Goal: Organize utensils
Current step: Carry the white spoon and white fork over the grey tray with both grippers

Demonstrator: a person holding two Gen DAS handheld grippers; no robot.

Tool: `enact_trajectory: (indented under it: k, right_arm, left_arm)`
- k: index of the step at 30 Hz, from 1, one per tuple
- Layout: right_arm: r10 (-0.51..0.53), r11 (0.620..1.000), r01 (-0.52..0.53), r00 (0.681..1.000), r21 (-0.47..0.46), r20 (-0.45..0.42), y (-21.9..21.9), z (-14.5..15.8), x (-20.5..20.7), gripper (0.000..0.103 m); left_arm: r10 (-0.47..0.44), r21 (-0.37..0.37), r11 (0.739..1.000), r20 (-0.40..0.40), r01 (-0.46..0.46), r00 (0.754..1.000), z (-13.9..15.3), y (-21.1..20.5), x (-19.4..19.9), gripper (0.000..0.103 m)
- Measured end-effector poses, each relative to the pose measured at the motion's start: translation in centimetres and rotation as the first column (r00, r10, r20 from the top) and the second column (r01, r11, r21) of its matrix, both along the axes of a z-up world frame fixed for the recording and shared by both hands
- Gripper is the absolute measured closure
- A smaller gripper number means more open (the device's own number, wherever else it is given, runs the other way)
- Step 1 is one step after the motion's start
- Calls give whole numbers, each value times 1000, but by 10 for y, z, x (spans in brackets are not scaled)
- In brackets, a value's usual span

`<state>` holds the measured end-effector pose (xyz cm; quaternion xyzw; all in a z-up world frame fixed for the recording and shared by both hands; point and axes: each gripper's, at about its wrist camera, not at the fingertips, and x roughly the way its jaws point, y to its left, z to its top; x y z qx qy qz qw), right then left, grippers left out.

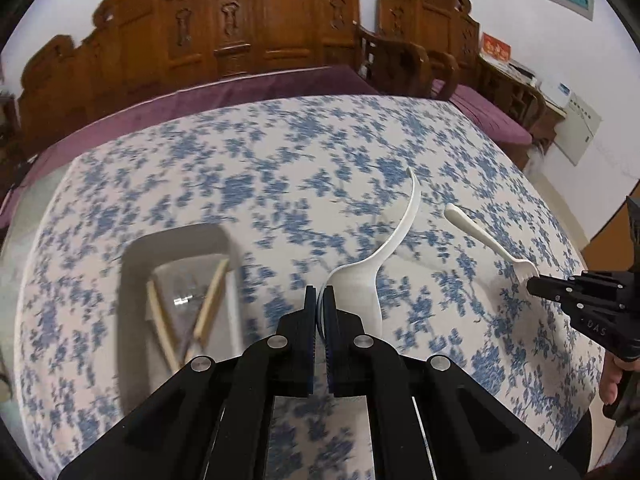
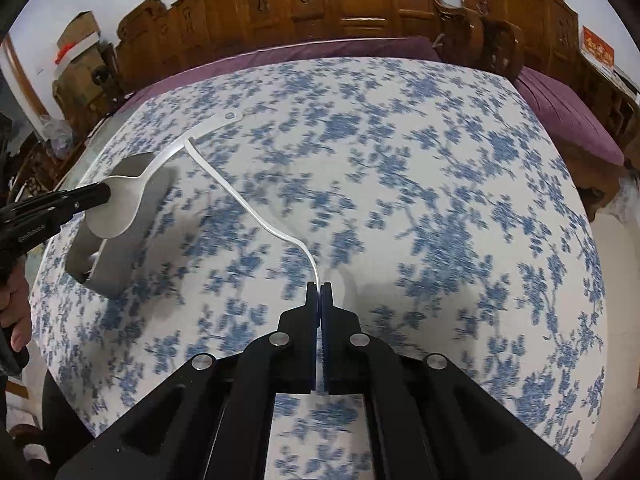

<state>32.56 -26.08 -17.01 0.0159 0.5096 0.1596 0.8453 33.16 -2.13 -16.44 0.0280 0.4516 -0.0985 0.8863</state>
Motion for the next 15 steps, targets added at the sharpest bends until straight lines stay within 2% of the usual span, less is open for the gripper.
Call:
enact_trajectory:
  k: [8, 15]
  right_arm:
    - [51, 999, -52, 999, 15, 10, 49, 8, -5, 101]
    - [96, 995, -96, 995, 20, -7, 96, 5, -6, 101]
  left_arm:
    - [94, 11, 995, 10, -95, 995, 7, 59, -21, 100]
    - [194, 24, 981, -21, -193, 981, -7, 108, -31, 100]
